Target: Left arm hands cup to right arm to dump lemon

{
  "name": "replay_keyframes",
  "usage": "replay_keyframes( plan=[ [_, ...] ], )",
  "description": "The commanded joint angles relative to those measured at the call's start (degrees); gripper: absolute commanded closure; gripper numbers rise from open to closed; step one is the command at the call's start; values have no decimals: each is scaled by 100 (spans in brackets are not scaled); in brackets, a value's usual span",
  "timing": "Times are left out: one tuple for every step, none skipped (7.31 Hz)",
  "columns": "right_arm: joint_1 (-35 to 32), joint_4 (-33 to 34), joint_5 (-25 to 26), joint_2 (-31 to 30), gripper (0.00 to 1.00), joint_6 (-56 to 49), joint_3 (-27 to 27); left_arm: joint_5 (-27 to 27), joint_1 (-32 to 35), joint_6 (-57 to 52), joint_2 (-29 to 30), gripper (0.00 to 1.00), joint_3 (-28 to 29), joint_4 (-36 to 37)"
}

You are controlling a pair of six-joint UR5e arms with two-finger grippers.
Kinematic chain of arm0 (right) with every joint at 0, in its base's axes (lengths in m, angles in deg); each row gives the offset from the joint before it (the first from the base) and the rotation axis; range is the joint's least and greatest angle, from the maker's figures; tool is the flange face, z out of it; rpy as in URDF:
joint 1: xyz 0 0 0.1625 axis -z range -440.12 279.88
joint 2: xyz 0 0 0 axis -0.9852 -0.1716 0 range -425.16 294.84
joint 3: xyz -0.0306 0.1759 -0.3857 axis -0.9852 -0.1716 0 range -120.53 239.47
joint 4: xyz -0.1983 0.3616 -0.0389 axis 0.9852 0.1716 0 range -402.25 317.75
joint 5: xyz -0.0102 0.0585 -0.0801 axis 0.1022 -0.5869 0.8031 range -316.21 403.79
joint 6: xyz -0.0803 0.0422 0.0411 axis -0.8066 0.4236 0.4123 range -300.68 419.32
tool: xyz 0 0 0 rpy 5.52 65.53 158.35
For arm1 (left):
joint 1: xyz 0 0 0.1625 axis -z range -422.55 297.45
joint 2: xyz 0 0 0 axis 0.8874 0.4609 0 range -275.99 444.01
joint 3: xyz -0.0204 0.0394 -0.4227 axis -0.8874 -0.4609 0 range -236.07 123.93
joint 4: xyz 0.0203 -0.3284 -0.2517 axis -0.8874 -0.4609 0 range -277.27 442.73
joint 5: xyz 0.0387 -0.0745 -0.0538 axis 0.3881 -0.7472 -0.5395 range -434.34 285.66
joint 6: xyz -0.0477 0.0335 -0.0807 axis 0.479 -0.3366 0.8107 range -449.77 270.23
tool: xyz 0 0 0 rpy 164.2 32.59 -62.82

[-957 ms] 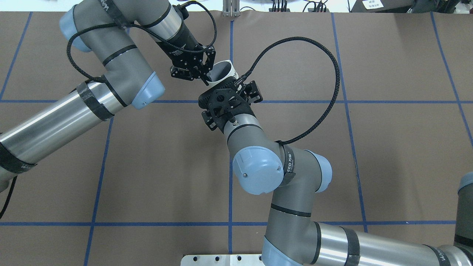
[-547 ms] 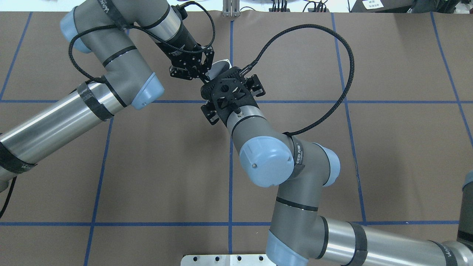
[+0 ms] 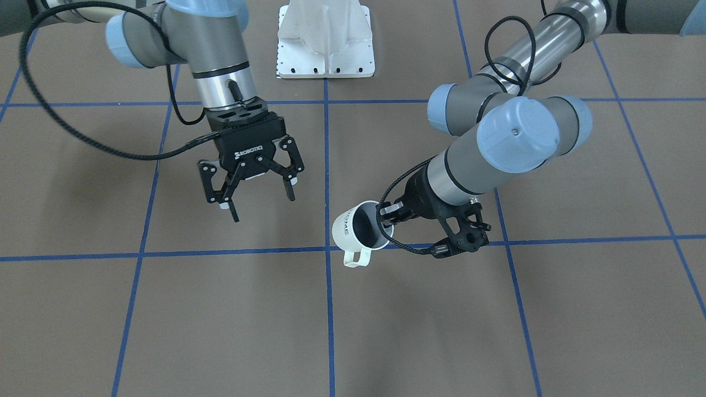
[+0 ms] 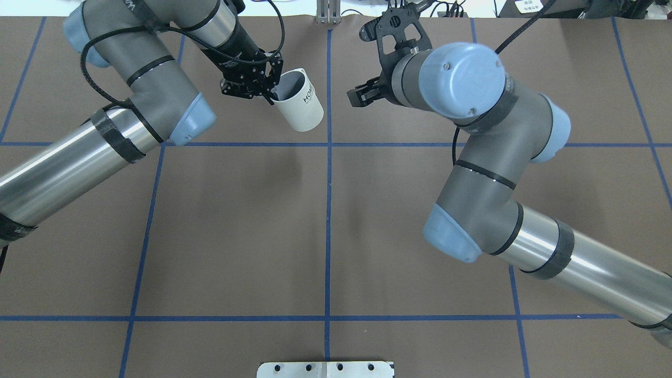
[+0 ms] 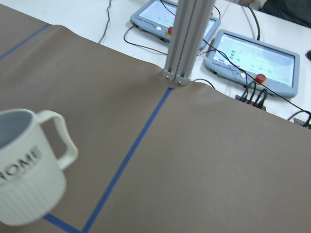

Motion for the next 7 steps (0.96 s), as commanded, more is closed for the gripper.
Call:
replay_keyframes(
  plan=[
    [-713, 658, -1159, -210, 1, 4, -29, -3, 284, -684, -410, 100, -169, 7],
    [-1090, 930, -1826, -368, 1, -83, -46, -3, 450, -1088, -699, 100, -344, 7],
    [-1494, 1176, -2450, -552, 1, -162, -55, -3, 574, -1623, -1163, 100, -624, 15],
    [-1907, 1301, -3092, -902, 1, -372, -99, 6, 784, -2220, -1664, 100, -923, 15],
    [-2207, 1293, -3394, -1254, 1, -835, -160, 15, 995, -2922, -2278, 100, -1274, 7],
    [-2445, 1302, -3397, -1553, 1, -1431, -161, 15, 1258, -3581, -2858, 100, -1617, 7],
    [-2778, 1311, -3406, -1869, 1, -2159, -161, 15, 1495, -4197, -3343, 100, -1881, 7]
  ],
)
